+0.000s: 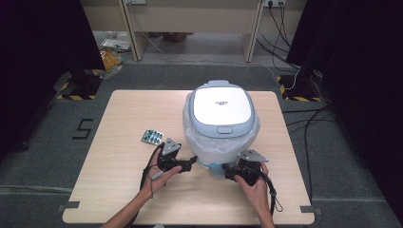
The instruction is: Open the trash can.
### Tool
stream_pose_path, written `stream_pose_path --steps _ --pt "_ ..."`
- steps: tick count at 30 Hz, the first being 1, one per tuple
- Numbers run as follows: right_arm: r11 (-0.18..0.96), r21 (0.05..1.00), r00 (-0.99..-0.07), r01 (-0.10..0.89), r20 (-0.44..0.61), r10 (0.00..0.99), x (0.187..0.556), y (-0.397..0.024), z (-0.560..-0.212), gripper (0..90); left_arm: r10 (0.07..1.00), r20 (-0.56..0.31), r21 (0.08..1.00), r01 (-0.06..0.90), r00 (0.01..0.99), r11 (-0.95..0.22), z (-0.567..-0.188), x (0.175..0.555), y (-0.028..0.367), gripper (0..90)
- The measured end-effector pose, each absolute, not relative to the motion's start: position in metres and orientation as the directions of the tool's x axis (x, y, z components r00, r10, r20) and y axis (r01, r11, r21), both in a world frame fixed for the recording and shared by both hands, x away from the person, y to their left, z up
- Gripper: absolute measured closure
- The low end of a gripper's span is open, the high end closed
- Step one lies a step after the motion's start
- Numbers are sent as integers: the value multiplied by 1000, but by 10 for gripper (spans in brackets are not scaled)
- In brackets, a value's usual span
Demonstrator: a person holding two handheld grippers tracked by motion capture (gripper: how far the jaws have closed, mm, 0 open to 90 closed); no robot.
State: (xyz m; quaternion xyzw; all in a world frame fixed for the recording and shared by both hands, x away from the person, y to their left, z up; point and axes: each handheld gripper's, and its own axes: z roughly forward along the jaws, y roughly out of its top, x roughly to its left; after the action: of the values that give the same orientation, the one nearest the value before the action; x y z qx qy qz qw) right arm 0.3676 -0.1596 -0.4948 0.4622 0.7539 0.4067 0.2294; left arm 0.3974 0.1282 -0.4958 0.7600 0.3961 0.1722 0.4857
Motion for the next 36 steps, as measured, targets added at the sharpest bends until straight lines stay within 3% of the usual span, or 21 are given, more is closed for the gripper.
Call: stream_pose_path --steps 12,16,17,20,28,36 --pt "194 828 -422 526 55 905 375 -146 -497 88 784 -147 871 454 603 -186 -497 406 135 157" --pt "184 834 -414 519 57 908 373 -145 -497 135 777 -145 866 458 613 -199 -498 402 137 156" --pt "180 839 -406 514 53 912 368 -148 -498 181 773 -141 862 460 619 -212 -499 399 138 156" --pt "190 836 -405 515 41 913 361 -151 -498 155 764 -142 854 468 629 -227 -499 392 145 155" --pt "244 837 -482 491 28 876 323 -153 -501 158 748 -135 814 503 650 -291 -513 367 164 154" --pt "258 841 -554 476 59 830 319 -139 -502 175 764 -94 772 531 639 -349 -522 354 191 153"
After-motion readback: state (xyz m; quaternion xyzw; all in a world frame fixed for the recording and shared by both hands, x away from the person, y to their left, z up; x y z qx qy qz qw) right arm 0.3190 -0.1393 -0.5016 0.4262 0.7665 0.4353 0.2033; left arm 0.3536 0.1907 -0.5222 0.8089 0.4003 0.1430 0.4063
